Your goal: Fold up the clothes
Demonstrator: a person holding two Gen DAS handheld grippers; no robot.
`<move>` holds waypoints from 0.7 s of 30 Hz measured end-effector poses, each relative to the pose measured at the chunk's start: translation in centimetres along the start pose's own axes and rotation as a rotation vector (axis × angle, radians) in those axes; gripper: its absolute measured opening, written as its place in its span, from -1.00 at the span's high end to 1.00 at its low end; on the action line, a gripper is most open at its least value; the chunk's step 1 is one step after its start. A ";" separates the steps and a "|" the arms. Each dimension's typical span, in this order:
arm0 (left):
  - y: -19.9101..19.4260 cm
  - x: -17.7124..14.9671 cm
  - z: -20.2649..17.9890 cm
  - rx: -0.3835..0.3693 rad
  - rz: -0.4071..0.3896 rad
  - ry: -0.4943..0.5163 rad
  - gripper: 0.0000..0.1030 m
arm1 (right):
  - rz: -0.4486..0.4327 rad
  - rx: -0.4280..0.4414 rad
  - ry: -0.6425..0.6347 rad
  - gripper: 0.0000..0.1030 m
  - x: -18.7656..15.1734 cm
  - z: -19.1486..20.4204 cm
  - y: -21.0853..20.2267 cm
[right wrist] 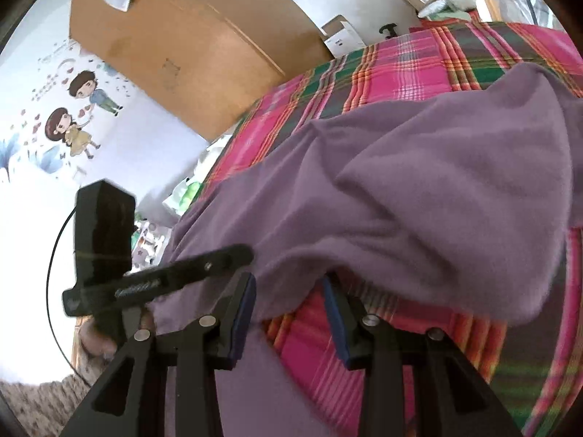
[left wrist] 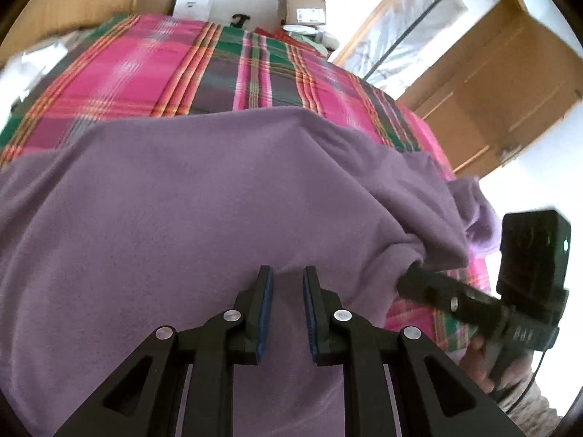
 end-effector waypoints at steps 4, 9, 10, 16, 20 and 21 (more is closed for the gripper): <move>0.0 -0.1 0.0 0.001 -0.006 0.012 0.67 | 0.047 0.016 -0.011 0.27 -1.5 1.0 1.0; -0.4 -0.2 0.0 0.014 -0.007 0.017 0.67 | 0.026 0.016 -0.037 0.23 -1.1 2.5 2.2; -0.4 -0.2 0.1 0.010 -0.006 0.013 0.67 | 0.025 0.022 -0.038 0.25 -1.0 2.8 2.4; -0.9 -0.6 0.1 0.024 -0.001 0.008 0.67 | 0.011 0.078 -0.031 0.81 -1.2 4.4 2.3; -2.8 -1.7 -2.0 0.020 -0.046 0.093 0.67 | 0.012 0.114 0.019 0.81 -1.7 4.5 1.6; -3.5 -2.3 -3.0 0.005 -0.065 0.128 0.67 | 0.017 0.116 0.034 0.81 -1.8 4.3 1.7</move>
Point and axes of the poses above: each gripper's, at about its wrist camera, not at the fingertips, and y roughly the way its jaws point, z to its left, x to its top, the point moved 3 cm from there along y, roughly the way its jaws point, and after that the axes turned 8 degrees about -x, right-handed, at the moved point
